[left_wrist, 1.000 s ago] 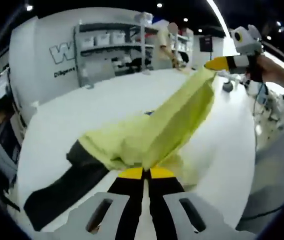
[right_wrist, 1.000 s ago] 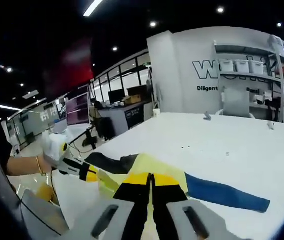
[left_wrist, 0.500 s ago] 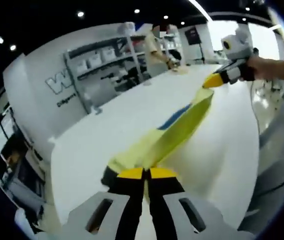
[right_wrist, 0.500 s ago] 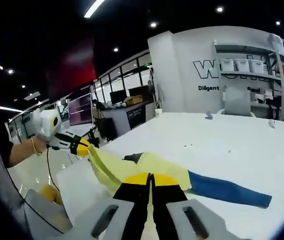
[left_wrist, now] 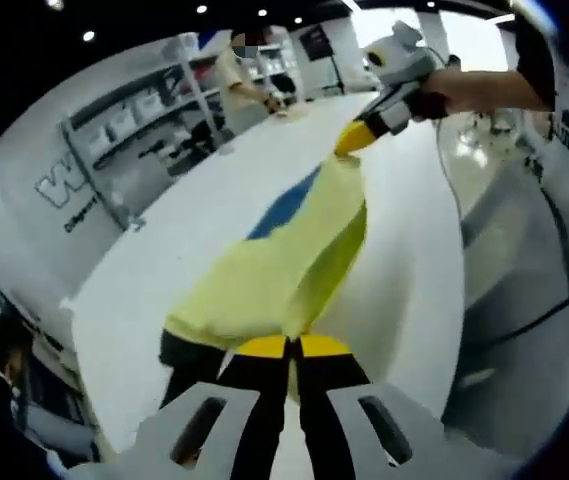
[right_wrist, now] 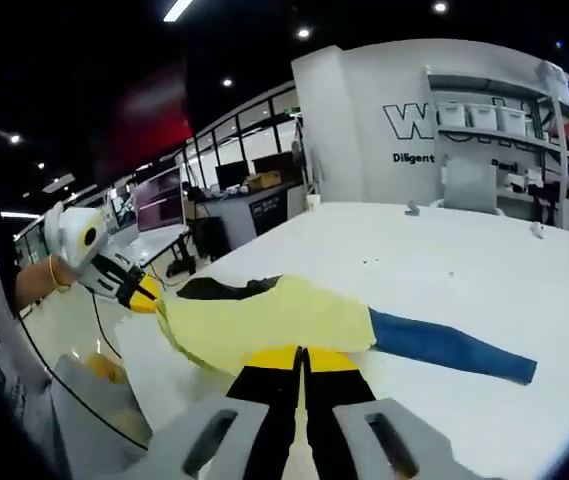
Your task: Fold the garment on the visible template until the final outline fits inside the template.
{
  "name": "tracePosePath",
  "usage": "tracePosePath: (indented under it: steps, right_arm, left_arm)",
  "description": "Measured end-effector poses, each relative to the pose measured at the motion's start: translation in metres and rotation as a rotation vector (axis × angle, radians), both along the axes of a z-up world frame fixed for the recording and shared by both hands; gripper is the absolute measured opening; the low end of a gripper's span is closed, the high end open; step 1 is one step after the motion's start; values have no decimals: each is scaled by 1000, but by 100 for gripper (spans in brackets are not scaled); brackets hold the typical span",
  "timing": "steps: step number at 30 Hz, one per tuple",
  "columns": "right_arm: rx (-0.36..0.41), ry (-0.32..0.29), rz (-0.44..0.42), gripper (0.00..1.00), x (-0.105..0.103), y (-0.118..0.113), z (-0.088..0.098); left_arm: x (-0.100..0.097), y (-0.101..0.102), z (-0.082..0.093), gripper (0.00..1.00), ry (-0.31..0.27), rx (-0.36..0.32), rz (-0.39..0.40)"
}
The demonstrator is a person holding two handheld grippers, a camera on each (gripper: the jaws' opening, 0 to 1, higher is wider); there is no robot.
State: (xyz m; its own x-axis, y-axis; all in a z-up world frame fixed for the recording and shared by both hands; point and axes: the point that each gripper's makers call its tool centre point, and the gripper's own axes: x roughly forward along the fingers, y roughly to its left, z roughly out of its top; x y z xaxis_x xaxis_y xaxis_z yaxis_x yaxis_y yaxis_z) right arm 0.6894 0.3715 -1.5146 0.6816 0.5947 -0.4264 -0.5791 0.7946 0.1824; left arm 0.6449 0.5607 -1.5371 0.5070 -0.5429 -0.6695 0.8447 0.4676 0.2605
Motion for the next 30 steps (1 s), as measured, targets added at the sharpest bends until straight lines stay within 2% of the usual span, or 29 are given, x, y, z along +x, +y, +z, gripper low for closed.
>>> tracePosePath:
  steps: [7,8,9,11,13,14,15,16,18,20,21,24,27,30]
  right_arm:
    - [-32,60,-29,0,-16,-15,-27]
    - [-37,65,-30,0,-17,-16,-29]
    - [-38,72,-31,0,-17,-17,-32]
    - [-35,78,-32,0,-18,-17,-35]
    - [-35,85,-35,0,-18,-17,-37]
    - [-35,86,-36,0,-18,-17,-37]
    - [-35,87,-37,0,-18,-17,-37]
    - [-37,88,-36,0,-18,-17,-37]
    - [-41,85,-35,0,-16,-18,-36]
    - [-45,82,-36,0,-15,-19,-34]
    - [-46,82,-38,0,-14,-19,-35]
    - [-50,81,-40,0,-14,-20,-35]
    - [-54,82,-41,0,-14,-22,-36]
    - [-59,86,-39,0,-15,-22,-38]
  left_arm:
    - [-19,-25,-30,0,59,-7,-54]
    - [-21,-25,-38,0,62,19,-53]
    - [-22,-21,-44,0,56,76,-56]
    - [-22,-19,-51,1,17,132,-67]
    - [-28,-22,-59,5,19,124,-81]
    - [-26,-21,-59,8,-2,120,-69]
    - [-28,-21,-61,15,3,107,-66]
    - [-29,-18,-63,21,15,72,-38]
    - [-29,-7,-71,28,27,83,-13]
    - [-30,8,-81,25,46,119,11]
    - [-30,13,-83,22,55,113,33]
    - [-28,21,-90,19,112,37,109]
    - [-21,32,-101,18,191,-75,234]
    - [-13,40,-109,16,225,-113,318]
